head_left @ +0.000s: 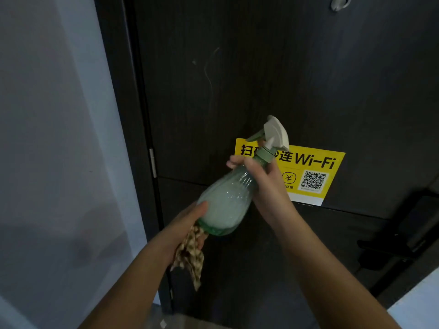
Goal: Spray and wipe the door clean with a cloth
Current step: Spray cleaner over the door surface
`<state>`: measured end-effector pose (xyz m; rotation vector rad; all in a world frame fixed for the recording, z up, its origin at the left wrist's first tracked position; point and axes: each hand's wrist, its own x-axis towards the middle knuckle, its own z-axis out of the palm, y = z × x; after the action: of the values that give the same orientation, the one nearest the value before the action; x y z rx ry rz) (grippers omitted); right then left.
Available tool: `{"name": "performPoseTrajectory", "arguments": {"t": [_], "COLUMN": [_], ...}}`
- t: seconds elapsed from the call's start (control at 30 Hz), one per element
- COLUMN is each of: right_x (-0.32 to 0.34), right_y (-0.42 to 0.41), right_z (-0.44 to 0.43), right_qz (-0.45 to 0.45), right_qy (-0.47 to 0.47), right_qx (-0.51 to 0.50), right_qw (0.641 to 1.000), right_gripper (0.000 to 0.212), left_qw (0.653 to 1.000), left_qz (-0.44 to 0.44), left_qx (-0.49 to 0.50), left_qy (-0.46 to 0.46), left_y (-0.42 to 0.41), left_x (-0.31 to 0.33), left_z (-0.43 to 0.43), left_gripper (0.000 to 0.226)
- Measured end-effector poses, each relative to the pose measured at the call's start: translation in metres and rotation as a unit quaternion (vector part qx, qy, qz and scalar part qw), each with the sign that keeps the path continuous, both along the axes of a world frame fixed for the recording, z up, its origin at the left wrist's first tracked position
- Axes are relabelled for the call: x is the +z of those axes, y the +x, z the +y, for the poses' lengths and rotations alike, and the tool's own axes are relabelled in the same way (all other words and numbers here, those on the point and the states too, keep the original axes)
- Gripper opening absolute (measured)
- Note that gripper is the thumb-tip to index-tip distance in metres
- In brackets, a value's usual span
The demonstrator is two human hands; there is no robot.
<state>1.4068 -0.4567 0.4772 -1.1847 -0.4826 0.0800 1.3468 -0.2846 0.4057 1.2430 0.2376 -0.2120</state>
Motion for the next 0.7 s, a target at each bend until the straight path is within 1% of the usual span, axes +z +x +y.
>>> {"name": "performPoseTrajectory", "arguments": {"t": [0.03, 0.1, 0.13, 0.2, 0.23, 0.3, 0.33, 0.37, 0.43, 0.5, 0.57, 0.6, 0.7], "right_x": [0.008, 0.025, 0.032, 0.035, 0.029, 0.006, -0.004, -0.006, 0.005, 0.012, 0.015, 0.015, 0.01], "right_y": [0.001, 0.002, 0.0, -0.006, -0.008, -0.019, -0.022, -0.024, -0.023, -0.027, -0.024, -0.024, -0.022], "right_z": [0.001, 0.001, 0.0, -0.001, 0.0, 0.005, 0.006, 0.008, 0.011, 0.015, 0.021, 0.022, 0.027], "right_qz": [0.013, -0.013, -0.028, -0.031, -0.029, -0.032, -0.036, -0.037, -0.046, -0.072, -0.093, -0.095, -0.084], "right_qy": [0.023, 0.038, 0.045, 0.076, 0.039, -0.123, -0.156, -0.134, -0.085, -0.103, -0.091, -0.086, -0.101], "right_qx": [-0.035, -0.12, -0.166, -0.222, -0.233, -0.205, -0.204, -0.224, -0.245, -0.232, -0.251, -0.255, -0.243], "right_qw": [0.999, 0.992, 0.985, 0.971, 0.971, 0.97, 0.966, 0.965, 0.965, 0.965, 0.959, 0.959, 0.961], "right_gripper": [0.027, 0.014, 0.014, 0.02, 0.019, 0.007, 0.002, 0.009, 0.009, 0.007, 0.021, 0.023, 0.02], "left_qw": [0.999, 0.986, 0.977, 0.966, 0.961, 0.952, 0.948, 0.945, 0.943, 0.936, 0.924, 0.921, 0.906], "left_qz": [-0.018, -0.059, -0.074, -0.092, -0.1, -0.108, -0.11, -0.114, -0.122, -0.127, -0.153, -0.163, -0.183], "left_qx": [-0.011, -0.04, -0.037, -0.003, 0.003, -0.005, -0.016, -0.029, -0.06, -0.101, -0.114, -0.119, -0.153], "left_qy": [0.039, 0.152, 0.196, 0.242, 0.257, 0.287, 0.299, 0.304, 0.304, 0.313, 0.331, 0.334, 0.35], "left_y": [-0.001, -0.003, -0.002, 0.001, 0.002, 0.001, 0.0, -0.001, 0.001, 0.001, 0.005, 0.006, 0.012], "left_x": [0.002, 0.011, 0.018, 0.031, 0.035, 0.039, 0.038, 0.039, 0.039, 0.04, 0.04, 0.04, 0.041], "left_z": [0.001, 0.005, 0.008, 0.015, 0.019, 0.026, 0.029, 0.032, 0.034, 0.033, 0.035, 0.035, 0.04], "left_gripper": [0.068, 0.064, 0.063, 0.053, 0.045, 0.039, 0.04, 0.041, 0.045, 0.049, 0.053, 0.054, 0.06]}}
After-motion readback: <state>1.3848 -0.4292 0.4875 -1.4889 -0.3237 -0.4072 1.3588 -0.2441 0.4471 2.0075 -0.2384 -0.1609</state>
